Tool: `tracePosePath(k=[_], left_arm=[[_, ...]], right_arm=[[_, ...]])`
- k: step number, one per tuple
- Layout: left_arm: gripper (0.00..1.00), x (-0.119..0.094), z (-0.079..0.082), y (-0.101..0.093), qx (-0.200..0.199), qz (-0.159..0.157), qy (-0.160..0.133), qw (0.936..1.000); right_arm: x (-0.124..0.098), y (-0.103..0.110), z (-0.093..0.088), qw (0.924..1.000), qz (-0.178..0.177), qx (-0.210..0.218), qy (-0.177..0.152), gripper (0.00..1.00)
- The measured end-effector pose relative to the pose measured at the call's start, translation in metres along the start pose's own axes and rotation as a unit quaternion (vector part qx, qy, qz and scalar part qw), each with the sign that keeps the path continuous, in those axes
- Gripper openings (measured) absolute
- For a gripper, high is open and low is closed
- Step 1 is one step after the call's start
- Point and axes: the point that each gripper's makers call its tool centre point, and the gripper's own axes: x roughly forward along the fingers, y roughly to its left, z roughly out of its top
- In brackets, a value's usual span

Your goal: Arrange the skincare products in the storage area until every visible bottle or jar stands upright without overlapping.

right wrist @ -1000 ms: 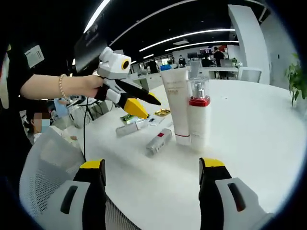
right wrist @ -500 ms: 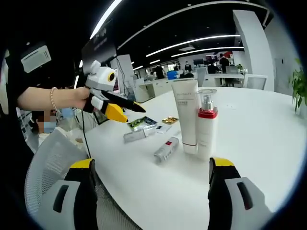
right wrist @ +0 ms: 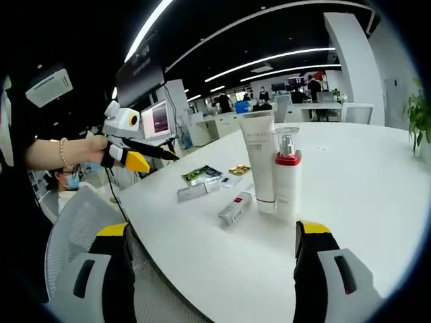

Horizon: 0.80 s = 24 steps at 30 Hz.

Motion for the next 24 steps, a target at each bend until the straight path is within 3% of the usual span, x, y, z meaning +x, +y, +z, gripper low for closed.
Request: tracePosePath(k=[5,9,11,13,19,24], left_arm=[[0.99,-0.018,-0.011,0.004,-0.01,0.022,-0.008,0.9997],[0.99,-0.034,-0.022,0.022,-0.031,0.036,-0.013,0.9988],[0.99,-0.04,-0.026,0.02,-0.038,0.044,-0.016,0.9982],[0.99,-0.05,-0.026,0.032,-0.049,0.053,-0.024,0.9971],[0.99,-0.069,-0.033,0.044,-0.053,0.073,-0.028,0.9955],[0.99,-0.074,-0.031,0.045,-0.057,0.063,-0.044,0.9954]], right_arm=[[0.0,0.006,0.001,1.0,-0.004,0.001,0.002,1.0],[0.002,0.01,0.004,1.0,-0.008,0.0,0.004,1.0],[0.004,0.01,0.006,0.9999,-0.014,0.003,0.003,1.0],[0.005,0.009,0.008,0.9997,-0.022,0.007,0.0,1.0],[0.009,0.015,0.015,0.9993,-0.036,0.012,0.001,1.0],[0.012,0.02,0.023,0.9988,-0.047,0.013,-0.005,1.0]])
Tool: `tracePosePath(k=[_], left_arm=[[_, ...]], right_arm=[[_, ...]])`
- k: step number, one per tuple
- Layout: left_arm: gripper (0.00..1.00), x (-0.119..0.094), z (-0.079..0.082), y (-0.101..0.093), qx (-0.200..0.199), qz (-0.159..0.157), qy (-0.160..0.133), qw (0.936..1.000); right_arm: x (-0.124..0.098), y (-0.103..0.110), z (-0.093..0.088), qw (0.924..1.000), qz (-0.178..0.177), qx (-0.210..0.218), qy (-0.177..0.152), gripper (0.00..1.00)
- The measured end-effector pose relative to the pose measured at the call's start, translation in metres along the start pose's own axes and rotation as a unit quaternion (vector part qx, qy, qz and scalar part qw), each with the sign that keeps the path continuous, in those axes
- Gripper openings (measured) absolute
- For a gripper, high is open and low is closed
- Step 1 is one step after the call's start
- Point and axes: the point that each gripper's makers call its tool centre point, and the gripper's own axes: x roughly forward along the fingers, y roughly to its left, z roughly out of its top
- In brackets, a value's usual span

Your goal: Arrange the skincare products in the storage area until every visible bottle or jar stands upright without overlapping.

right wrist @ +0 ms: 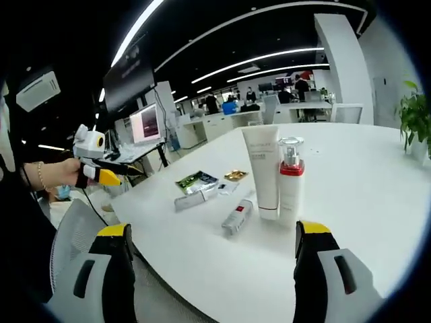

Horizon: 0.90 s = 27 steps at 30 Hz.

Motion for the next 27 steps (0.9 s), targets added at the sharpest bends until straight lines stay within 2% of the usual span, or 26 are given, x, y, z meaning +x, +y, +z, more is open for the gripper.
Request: tracePosePath(k=[3,5,6,8,14,17,20,24,27], left_arm=[[0.99,0.001,-0.005,0.004,0.017,0.006,0.003,0.9998],[0.99,0.002,-0.014,0.005,0.017,0.0,0.018,0.9997],[0.99,0.002,-0.016,0.006,0.015,-0.002,0.02,0.9997],[0.99,0.001,-0.02,0.008,0.014,-0.003,0.019,0.9997],[0.99,0.001,-0.033,0.01,0.028,-0.004,0.032,0.9991],[0.99,0.002,-0.038,0.012,0.028,-0.009,0.031,0.9991],[0.97,0.001,-0.04,0.007,0.024,-0.014,0.028,0.9992],[0.97,0.002,-0.043,0.001,0.028,-0.025,0.033,0.9988],[0.97,0.003,-0.043,-0.006,0.046,-0.029,0.035,0.9979]], right_arm=[[0.003,0.004,-0.001,1.0,-0.006,-0.002,0.001,1.0],[0.006,0.007,-0.006,0.9999,-0.009,-0.002,0.012,1.0],[0.005,0.005,-0.008,0.9991,-0.015,-0.029,0.027,1.0],[0.006,0.007,-0.007,0.9994,-0.017,-0.021,0.02,1.0],[0.006,-0.005,-0.009,0.9989,-0.039,-0.014,0.023,1.0],[0.007,-0.008,-0.012,0.9977,-0.054,-0.026,0.03,1.0],[0.011,-0.009,-0.02,0.9965,-0.057,-0.039,0.049,0.99],[0.012,-0.008,-0.019,0.996,-0.061,-0.044,0.05,0.99],[0.01,-0.012,-0.021,0.9957,-0.068,-0.037,0.051,0.99]])
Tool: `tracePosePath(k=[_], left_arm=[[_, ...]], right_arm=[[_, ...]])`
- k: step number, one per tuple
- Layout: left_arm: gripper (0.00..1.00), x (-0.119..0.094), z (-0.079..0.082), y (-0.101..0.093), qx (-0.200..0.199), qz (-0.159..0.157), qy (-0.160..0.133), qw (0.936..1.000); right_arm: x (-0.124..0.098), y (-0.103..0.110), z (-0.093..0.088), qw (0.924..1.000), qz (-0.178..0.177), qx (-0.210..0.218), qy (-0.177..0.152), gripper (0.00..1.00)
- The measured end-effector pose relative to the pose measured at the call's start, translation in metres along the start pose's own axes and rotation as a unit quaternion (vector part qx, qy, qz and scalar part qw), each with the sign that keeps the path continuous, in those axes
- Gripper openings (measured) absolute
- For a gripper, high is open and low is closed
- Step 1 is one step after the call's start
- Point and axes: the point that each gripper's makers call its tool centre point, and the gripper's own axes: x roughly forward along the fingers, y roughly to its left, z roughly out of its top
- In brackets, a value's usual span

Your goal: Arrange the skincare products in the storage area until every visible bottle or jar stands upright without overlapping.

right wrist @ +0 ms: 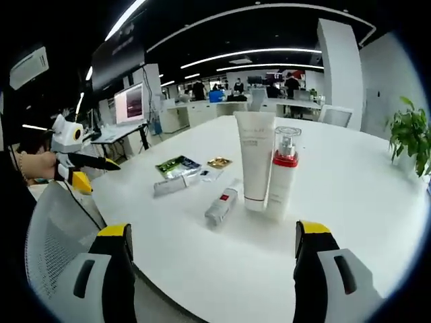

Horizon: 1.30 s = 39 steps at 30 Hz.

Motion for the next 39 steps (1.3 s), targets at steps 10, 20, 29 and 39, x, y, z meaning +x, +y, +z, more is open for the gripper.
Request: tracePosePath(k=[10,20,29,39], left_arm=[[0.95,0.008,0.009,-0.007,-0.028,0.0,-0.02,0.9994],[0.91,0.007,0.006,-0.003,-0.021,0.01,-0.019,0.9995],[0.91,0.009,0.006,-0.001,-0.019,0.018,-0.019,0.9995],[0.9,0.009,0.005,0.002,-0.019,0.021,-0.018,0.9994]], right_arm=[[0.003,0.002,-0.006,0.9998,0.008,0.011,0.013,0.99],[0.01,0.009,-0.012,0.999,0.028,0.01,0.034,0.99],[0.016,0.012,-0.014,0.9984,0.028,0.021,0.045,0.89],[0.039,0.021,-0.008,0.998,0.027,0.009,0.057,0.8]])
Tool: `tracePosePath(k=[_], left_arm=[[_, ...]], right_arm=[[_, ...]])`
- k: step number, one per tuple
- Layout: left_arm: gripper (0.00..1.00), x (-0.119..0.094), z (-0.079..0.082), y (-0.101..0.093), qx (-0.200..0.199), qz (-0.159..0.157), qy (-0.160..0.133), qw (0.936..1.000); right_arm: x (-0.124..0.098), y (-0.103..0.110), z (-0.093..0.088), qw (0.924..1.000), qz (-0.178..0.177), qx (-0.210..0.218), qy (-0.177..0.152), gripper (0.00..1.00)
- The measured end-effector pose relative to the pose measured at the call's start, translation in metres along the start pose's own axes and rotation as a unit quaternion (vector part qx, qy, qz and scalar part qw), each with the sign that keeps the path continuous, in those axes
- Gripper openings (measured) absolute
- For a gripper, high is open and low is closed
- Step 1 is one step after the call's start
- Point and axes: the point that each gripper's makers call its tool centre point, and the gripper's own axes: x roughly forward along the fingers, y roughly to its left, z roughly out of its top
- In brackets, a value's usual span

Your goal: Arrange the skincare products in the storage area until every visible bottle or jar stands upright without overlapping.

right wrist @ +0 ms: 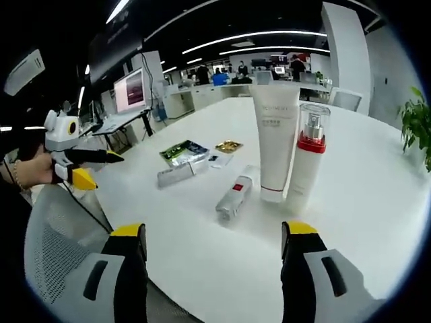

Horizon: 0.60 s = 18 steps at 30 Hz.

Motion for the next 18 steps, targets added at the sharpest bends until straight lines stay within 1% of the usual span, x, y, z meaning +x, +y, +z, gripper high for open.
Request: tracePosePath(k=[6,7,13,18], left_arm=[[0.89,-0.002,0.001,0.001,-0.005,0.003,-0.003,1.0],[0.89,-0.002,0.001,0.001,-0.006,0.004,-0.003,1.0],[0.89,-0.001,0.0,0.001,-0.003,0.004,-0.001,1.0],[0.89,-0.001,0.0,0.002,-0.001,0.004,0.001,1.0]], right_arm=[[0.017,-0.001,0.009,0.9999,-0.007,-0.005,0.006,0.75],[0.021,-0.005,0.01,0.9999,-0.01,-0.007,0.009,0.74],[0.041,-0.005,0.009,0.9993,-0.024,-0.008,0.029,0.67],[0.055,-0.01,0.007,0.9988,-0.034,-0.001,0.035,0.62]])
